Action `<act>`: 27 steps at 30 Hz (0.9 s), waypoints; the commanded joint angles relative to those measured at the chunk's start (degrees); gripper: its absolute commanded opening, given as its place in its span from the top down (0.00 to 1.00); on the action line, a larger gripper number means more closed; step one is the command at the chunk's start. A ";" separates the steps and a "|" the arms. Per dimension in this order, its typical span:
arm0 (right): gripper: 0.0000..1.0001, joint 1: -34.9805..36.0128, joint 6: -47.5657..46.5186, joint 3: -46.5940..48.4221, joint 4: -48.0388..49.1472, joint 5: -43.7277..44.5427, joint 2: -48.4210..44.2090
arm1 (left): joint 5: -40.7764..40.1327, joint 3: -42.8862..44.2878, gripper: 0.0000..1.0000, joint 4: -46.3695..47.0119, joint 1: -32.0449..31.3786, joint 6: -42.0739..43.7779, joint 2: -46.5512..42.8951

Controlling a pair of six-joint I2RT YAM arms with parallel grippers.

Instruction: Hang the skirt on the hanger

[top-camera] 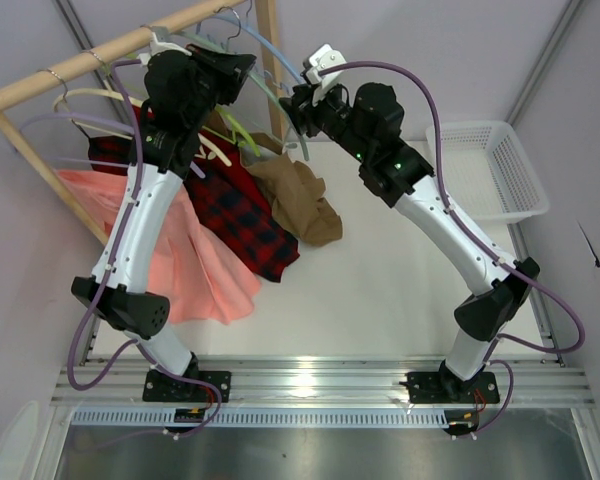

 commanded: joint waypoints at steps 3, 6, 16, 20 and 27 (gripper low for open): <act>0.51 -0.15 0.90 -3.69 -1.47 -3.11 -3.32 | 0.29 4.88 0.99 6.80 0.77 2.23 -1.66; 0.40 -0.67 2.74 -6.95 1.34 -3.02 -6.21 | -0.24 4.97 0.99 6.54 0.77 3.11 -1.83; 0.32 -3.14 8.12 -5.82 -0.31 -7.60 -7.38 | 0.82 4.71 0.99 7.59 0.77 1.89 -1.31; 0.32 -3.14 7.67 -5.03 -1.28 -7.42 -5.45 | 0.82 4.71 0.99 7.77 0.77 1.97 -1.57; 0.33 -2.52 7.05 -3.63 -2.08 -10.23 -3.24 | 0.73 4.53 0.99 7.41 0.77 2.06 -1.75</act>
